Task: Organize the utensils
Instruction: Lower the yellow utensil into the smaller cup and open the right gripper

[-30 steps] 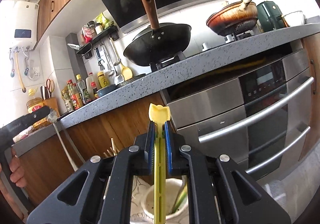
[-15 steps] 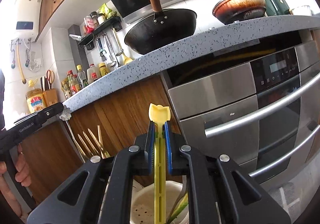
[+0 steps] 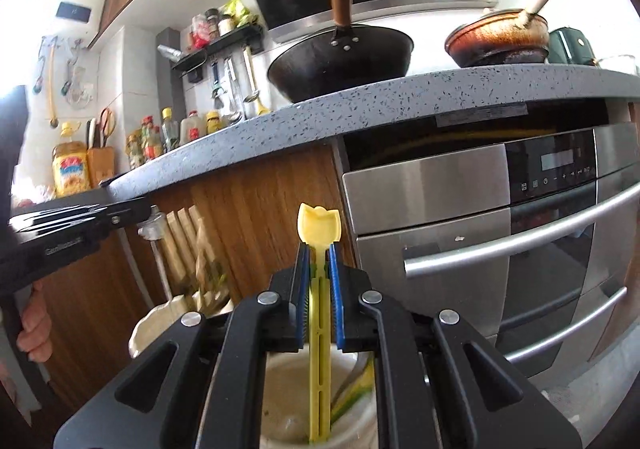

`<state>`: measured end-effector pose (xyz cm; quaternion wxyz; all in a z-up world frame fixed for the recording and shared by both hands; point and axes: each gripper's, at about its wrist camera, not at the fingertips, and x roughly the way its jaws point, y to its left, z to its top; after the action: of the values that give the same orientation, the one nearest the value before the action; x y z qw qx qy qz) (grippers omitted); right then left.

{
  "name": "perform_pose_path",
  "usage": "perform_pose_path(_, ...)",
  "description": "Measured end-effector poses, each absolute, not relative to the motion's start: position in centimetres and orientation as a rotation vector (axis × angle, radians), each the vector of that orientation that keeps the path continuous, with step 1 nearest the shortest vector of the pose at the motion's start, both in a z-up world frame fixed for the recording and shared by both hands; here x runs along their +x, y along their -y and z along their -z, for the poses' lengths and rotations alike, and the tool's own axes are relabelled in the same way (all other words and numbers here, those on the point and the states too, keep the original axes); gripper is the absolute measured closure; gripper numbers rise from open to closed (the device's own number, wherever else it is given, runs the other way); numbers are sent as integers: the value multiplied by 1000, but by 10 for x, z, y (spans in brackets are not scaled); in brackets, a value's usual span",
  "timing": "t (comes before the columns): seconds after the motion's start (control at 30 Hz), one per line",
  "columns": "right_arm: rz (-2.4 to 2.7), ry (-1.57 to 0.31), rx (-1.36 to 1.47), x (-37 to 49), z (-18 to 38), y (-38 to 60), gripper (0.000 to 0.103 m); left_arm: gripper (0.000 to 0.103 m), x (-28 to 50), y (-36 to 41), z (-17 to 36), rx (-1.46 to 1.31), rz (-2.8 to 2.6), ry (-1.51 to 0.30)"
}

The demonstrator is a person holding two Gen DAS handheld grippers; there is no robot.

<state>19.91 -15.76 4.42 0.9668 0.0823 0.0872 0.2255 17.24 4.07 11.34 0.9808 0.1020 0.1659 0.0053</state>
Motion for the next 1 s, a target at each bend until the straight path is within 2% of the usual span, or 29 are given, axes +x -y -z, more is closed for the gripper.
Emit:
perform_pose_path(0.7,-481,-421,104,184,-29,170,95,99,166,-32,-90,139,44,-403)
perform_pose_path(0.8,-483,-417,114,182,-32,172,95,85,167,-36,-90,115,54,-418)
perform_pose_path(0.83,-482,-414,113,181,-34,172,95,85,167,-36,-90,112,54,-418)
perform_pose_path(0.93,-476,-405,119,176,-39,174,89,81,164,-38,-90,101,56,-426)
perform_pose_path(1.0,-465,-408,123,170,-43,177,74,77,161,-41,-92,87,62,-430)
